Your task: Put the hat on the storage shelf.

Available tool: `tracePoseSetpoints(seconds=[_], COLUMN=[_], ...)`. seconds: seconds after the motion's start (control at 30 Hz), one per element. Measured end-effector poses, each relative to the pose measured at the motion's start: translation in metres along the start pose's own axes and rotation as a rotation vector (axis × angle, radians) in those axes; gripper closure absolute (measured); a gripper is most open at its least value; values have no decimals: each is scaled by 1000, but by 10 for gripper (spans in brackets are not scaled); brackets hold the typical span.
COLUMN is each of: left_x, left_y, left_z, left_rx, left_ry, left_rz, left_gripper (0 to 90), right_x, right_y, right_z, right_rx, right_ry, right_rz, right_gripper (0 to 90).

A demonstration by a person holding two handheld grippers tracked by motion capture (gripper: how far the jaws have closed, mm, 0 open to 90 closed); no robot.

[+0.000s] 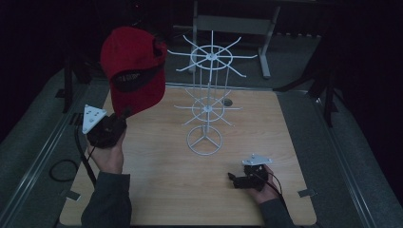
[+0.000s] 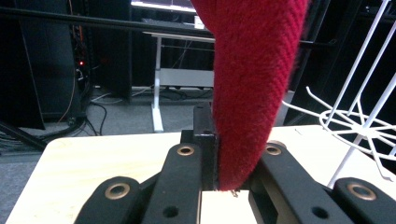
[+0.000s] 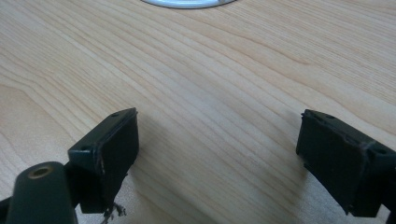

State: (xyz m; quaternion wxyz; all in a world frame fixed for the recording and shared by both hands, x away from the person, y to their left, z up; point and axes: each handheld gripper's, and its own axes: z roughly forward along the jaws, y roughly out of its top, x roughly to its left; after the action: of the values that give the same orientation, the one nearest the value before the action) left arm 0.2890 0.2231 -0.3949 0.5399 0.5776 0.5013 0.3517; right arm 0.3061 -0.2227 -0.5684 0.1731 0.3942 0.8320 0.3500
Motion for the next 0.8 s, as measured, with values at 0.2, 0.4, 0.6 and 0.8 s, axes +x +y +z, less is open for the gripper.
tracePoseSetpoints(seconds=[0.2,0.4,0.6,0.8], left_x=[-2,-4,-5,-6], left_y=[3,8,10,13], left_z=[-2,-4,-5,-7], left_rx=[-14,-25,-38,-43], left_ry=[-4,-11,-16,-22], left_rz=[3,10,5,5], left_gripper=[859,859,859,858], right_x=[0,0,0,0], right_y=[0,0,0,0], right_z=[0,0,0,0], right_rx=[0,0,0,0], right_ry=[0,0,0,0], right_rz=[0,0,0,0], right_gripper=[129,129,129,129])
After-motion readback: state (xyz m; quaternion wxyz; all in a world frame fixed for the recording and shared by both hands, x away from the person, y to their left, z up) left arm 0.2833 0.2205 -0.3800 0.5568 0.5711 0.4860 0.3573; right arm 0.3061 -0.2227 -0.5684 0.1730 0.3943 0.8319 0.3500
